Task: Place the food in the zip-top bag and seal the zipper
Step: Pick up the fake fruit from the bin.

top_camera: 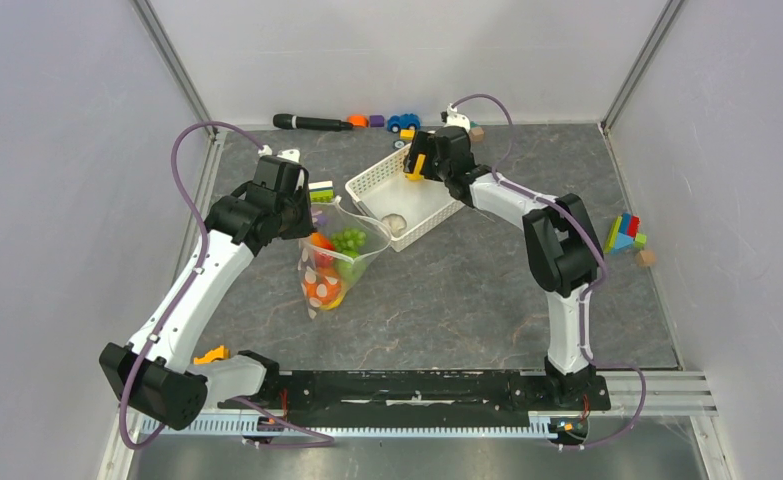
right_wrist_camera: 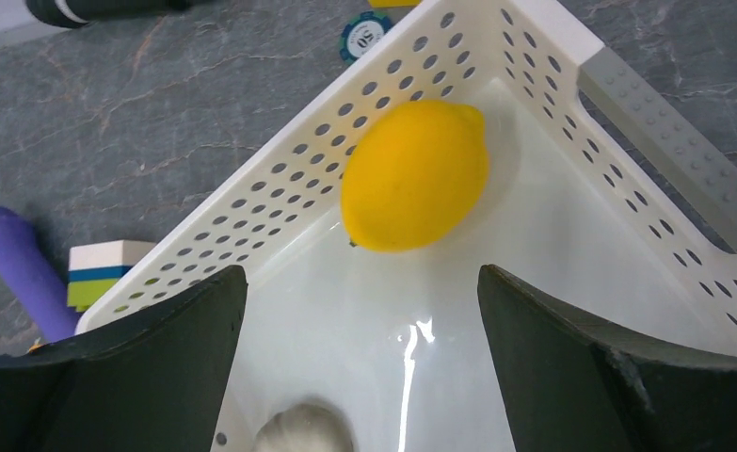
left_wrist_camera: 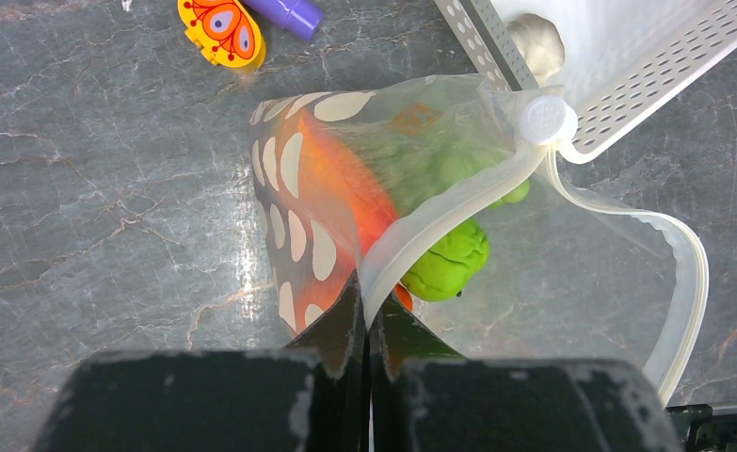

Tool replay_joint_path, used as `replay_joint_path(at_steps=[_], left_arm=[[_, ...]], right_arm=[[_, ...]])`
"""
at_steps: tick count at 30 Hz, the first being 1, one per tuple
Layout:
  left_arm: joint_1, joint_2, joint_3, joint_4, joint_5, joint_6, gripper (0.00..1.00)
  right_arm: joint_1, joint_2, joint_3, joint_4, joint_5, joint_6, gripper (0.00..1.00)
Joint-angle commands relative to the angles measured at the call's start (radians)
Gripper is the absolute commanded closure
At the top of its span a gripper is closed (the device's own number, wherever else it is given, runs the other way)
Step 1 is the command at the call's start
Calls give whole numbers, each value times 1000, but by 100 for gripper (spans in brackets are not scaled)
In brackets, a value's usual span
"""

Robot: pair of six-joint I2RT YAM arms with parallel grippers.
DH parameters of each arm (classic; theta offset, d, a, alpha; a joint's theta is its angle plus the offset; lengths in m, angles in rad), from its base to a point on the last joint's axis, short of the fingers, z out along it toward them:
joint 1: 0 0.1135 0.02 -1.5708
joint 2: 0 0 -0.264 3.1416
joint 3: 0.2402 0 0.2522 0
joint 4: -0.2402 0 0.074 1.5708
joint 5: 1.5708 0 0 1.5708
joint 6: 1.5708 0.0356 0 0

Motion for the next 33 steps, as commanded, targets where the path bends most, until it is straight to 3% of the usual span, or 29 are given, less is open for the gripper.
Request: replay_joint_path(at_steps=[1, 17, 33], left_arm=[[4, -29, 15, 27, 1, -9, 98], [4, -29, 15, 27, -7, -6, 98], [8, -66, 12, 32, -89, -9, 98]], right_arm=[[-6, 47, 66, 46, 95, 42, 2], [-25, 247, 168, 120, 89, 100, 2], [-46, 264, 127, 263, 38, 104, 25]])
